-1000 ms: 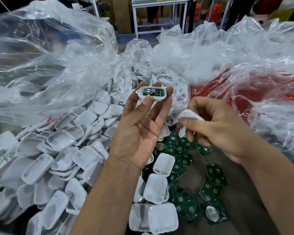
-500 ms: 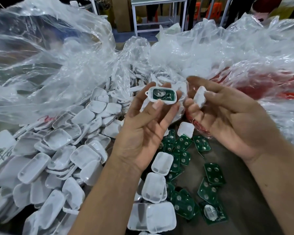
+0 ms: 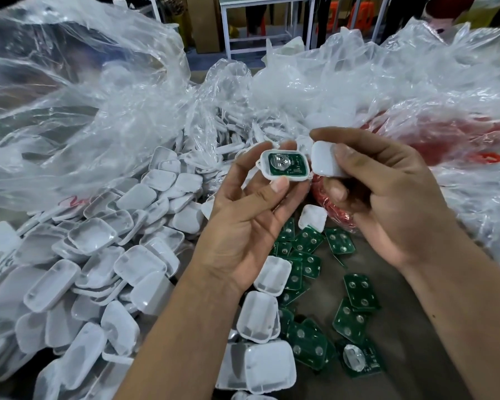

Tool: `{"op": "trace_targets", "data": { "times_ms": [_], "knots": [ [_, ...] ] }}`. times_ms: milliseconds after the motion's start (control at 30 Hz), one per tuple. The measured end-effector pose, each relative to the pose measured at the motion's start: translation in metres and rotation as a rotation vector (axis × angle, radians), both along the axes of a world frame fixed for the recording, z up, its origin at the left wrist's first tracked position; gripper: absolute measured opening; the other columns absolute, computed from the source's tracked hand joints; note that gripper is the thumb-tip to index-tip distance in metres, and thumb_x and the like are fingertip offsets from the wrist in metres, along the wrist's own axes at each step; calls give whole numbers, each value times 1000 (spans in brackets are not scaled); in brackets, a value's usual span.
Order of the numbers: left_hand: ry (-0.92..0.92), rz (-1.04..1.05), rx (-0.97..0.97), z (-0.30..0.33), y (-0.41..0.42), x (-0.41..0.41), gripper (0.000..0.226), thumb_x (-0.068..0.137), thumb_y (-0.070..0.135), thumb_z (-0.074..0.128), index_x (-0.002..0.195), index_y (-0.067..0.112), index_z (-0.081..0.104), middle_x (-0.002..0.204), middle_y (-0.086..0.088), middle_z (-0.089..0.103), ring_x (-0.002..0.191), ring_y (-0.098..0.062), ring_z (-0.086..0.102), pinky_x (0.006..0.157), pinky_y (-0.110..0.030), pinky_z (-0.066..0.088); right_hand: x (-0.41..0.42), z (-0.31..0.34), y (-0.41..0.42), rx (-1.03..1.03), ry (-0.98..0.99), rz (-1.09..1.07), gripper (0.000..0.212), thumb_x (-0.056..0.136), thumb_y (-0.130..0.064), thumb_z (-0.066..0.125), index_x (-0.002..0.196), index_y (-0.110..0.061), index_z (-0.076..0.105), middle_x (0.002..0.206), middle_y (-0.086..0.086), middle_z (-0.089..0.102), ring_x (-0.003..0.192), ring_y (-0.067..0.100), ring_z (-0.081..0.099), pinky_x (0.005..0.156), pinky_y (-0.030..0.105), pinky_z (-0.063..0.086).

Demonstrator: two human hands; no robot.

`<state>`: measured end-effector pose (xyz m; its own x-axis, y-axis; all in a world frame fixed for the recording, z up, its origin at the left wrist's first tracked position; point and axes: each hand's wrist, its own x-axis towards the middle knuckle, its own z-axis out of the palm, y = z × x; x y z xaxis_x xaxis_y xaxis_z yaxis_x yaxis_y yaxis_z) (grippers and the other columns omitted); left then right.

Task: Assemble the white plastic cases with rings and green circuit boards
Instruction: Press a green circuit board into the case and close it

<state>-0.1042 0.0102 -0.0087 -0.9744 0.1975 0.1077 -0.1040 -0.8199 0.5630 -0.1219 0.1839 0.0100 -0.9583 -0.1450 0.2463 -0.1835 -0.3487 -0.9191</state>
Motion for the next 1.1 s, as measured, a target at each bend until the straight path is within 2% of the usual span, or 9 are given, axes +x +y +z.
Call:
{"op": "trace_targets", "data": {
  "times_ms": [100,233,333,400,633,800,900,1000,1100],
  "knots": [
    [28,-2,-41,-1,0,0,45,77,-13,66,115,12,68,123,-16,72,111,-29,72,90,-38,61,4,2,-2,38,94,40,23,99,-9,59,112,-12,78,77,6,65,55,15,49,50,21,34],
    [26,-2,-103,-2,0,0,46,78,-18,64,110,14,72,116,-15,73,104,-30,73,85,-35,61,6,6,-3,47,135,127,26,94,-7,58,110,-13,78,88,43,54,56,19,43,55,35,24],
    [31,0,-97,-2,-1,0,46,78,-18,64,110,14,71,118,-15,73,104,-30,74,84,-35,61,6,4,-1,-3,143,176,26,87,-11,63,109,-9,76,71,13,61,55,19,40,55,34,22],
    [46,0,-89,-2,0,0,45,78,-19,64,109,14,71,119,-14,73,105,-29,74,85,-35,61,6,5,0,-42,142,212,29,84,-11,62,110,-6,73,75,-1,68,56,16,39,53,28,27],
    [65,-1,-85,-1,0,1,44,80,-20,61,103,15,73,120,-13,74,107,-28,74,85,-35,61,6,5,2,0,181,260,35,83,1,67,117,-3,66,79,-9,69,55,7,41,52,18,33],
    [31,53,-71,0,-1,0,44,75,-18,65,105,13,71,114,-13,75,101,-26,74,82,-33,61,5,3,0,92,162,145,36,86,-6,73,121,-5,68,79,-7,68,54,8,45,52,16,38],
    [-20,132,-62,1,-3,-2,46,71,-15,70,107,14,71,114,-14,75,98,-27,74,79,-33,62,4,0,-4,177,129,-42,33,82,0,80,110,-12,69,81,-1,76,58,7,62,53,15,49],
    [-90,184,-12,3,-8,-4,44,75,-15,65,105,16,73,112,-15,76,93,-28,75,80,-33,64,6,-2,-7,359,210,-252,24,79,-4,87,93,-20,76,85,-1,79,68,19,72,63,30,61],
    [-108,202,31,5,-11,-5,42,75,-14,65,102,16,75,112,-17,75,103,-32,73,85,-34,63,6,-3,-7,602,339,-360,20,80,-13,90,91,-27,80,76,-8,75,56,25,60,48,36,50]
  ]
}}
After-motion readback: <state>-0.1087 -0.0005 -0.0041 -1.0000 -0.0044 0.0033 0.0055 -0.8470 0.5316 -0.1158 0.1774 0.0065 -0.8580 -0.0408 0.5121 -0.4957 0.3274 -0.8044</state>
